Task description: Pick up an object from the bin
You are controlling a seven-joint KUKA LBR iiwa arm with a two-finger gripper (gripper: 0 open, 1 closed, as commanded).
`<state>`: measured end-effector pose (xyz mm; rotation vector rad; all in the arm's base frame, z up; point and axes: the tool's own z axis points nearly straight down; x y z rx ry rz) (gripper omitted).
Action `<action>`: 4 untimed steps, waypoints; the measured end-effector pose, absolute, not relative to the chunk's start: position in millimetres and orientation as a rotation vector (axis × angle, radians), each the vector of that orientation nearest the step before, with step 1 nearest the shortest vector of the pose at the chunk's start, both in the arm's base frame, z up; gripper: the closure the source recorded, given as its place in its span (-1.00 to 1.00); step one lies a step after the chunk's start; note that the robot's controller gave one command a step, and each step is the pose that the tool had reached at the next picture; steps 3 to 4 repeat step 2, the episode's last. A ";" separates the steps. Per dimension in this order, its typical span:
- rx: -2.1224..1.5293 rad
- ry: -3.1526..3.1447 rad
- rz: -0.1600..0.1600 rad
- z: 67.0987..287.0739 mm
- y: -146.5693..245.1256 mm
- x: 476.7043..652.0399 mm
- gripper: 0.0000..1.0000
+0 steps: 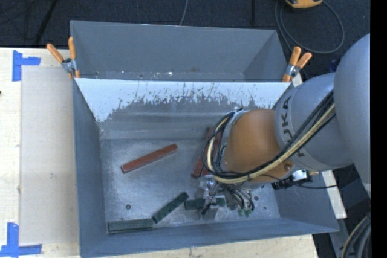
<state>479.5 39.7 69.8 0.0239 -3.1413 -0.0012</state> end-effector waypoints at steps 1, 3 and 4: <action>0.024 -3.141 -0.001 69.8 39.7 479.5 1.00; 0.102 -3.140 -0.001 203.6 99.5 509.6 1.00; 0.102 -3.140 -0.001 203.6 99.5 509.6 1.00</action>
Offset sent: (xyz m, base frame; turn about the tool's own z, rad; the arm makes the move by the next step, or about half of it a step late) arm 0.0300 0.0588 0.1344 -0.0472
